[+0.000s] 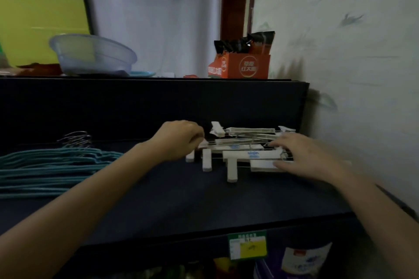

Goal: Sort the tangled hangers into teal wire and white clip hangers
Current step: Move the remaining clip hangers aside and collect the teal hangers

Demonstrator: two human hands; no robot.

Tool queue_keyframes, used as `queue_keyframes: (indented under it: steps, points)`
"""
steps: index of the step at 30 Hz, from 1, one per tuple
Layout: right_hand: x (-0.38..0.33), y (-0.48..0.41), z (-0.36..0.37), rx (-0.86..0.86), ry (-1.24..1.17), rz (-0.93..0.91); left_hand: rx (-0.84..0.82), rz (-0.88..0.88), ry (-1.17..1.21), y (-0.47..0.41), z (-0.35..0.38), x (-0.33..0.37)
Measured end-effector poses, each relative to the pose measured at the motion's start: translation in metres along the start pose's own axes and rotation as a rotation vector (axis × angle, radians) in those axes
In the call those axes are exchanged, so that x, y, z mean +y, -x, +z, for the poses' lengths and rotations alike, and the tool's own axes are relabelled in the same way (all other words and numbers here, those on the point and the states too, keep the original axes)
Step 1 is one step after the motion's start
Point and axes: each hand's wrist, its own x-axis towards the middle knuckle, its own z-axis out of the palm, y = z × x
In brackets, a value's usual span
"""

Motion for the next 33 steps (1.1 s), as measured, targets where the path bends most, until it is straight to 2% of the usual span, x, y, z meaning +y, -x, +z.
queue_keyframes:
  steps: [7, 16, 25, 33]
  points:
    - [-0.118, -0.043, -0.002, 0.131, -0.138, -0.312, 0.059, -0.292, -0.157, 0.099, -0.025, -0.067]
    - [-0.274, -0.077, -0.001, 0.051, -0.165, -0.618, 0.039, -0.58, -0.216, 0.259, -0.065, -0.133]
    - [-0.441, -0.076, -0.004, 0.009, -0.248, -0.741, -0.005, -0.762, -0.242, 0.402, -0.107, -0.201]
    - [-0.567, -0.08, 0.014, -0.025, -0.28, -0.758, 0.049, -0.762, -0.272, 0.507, -0.118, -0.255]
